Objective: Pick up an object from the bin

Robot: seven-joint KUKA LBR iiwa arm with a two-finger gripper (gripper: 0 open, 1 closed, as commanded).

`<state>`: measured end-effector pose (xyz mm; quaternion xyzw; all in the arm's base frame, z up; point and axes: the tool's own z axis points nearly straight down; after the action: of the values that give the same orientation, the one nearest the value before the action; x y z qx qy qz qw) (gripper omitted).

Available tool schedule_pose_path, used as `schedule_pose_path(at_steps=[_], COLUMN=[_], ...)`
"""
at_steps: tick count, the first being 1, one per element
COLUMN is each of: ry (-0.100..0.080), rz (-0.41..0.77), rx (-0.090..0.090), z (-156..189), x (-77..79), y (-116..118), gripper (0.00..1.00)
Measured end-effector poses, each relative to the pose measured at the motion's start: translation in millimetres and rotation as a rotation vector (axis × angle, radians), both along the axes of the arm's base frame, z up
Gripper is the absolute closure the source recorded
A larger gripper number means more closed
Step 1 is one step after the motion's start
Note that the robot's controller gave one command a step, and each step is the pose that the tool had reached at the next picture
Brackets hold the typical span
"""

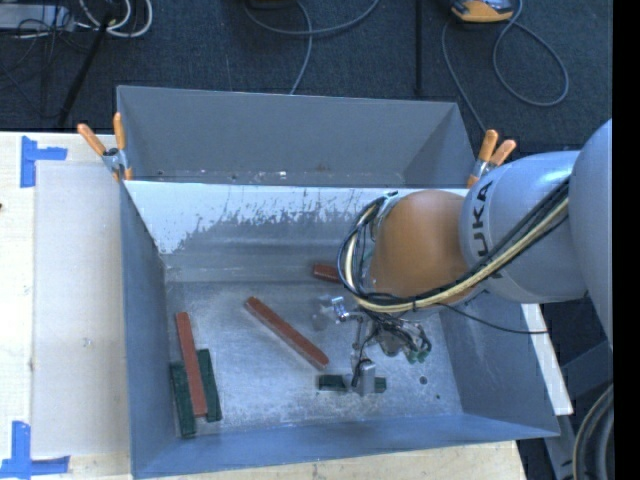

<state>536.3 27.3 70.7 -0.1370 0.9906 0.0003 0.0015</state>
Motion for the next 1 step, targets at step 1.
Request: schedule_pose_path(at_steps=[1], ry=[-0.001], rz=[-0.239], rx=[0.003], z=[-0.4], x=[-54.7], y=[54.8], gripper=[0.0])
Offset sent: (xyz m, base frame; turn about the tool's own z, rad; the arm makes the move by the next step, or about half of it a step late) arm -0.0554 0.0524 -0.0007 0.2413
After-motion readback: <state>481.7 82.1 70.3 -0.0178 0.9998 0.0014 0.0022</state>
